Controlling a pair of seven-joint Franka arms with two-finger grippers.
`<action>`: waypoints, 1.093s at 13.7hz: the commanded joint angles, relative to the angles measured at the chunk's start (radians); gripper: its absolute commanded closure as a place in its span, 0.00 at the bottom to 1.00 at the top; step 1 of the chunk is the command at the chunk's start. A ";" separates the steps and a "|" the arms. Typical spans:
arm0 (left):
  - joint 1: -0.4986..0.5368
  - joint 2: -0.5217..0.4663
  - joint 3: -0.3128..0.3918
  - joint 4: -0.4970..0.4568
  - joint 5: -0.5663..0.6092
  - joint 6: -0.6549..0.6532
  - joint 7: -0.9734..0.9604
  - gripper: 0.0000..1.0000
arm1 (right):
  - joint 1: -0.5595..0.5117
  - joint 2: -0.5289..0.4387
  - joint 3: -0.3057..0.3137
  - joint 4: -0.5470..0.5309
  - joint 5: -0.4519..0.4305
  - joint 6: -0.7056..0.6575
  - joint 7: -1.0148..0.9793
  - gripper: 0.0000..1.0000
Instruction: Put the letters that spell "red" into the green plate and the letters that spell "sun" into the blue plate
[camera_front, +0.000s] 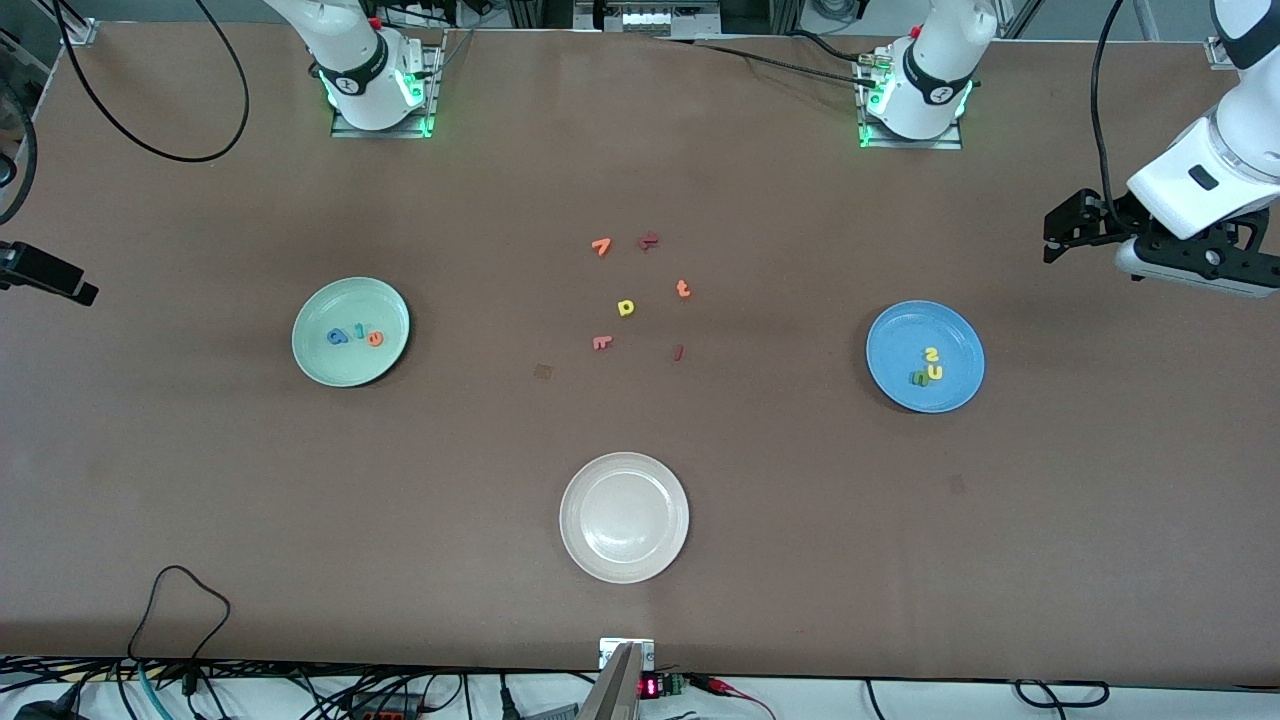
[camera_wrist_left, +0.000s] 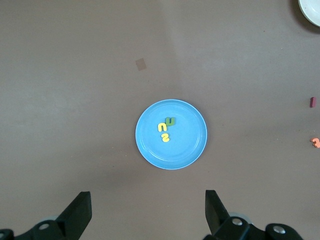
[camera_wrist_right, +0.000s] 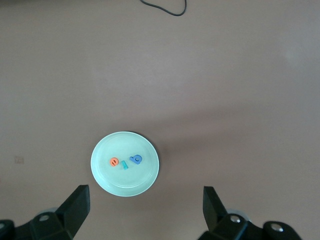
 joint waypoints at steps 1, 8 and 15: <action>-0.007 0.000 -0.003 0.018 0.020 -0.022 0.005 0.00 | 0.017 -0.117 -0.006 -0.165 0.003 0.046 -0.023 0.00; -0.007 0.000 -0.003 0.018 0.020 -0.022 0.005 0.00 | 0.028 -0.258 0.018 -0.298 -0.017 0.065 -0.035 0.00; -0.007 0.000 -0.003 0.018 0.020 -0.024 0.006 0.00 | 0.031 -0.248 0.017 -0.265 -0.015 -0.001 -0.035 0.00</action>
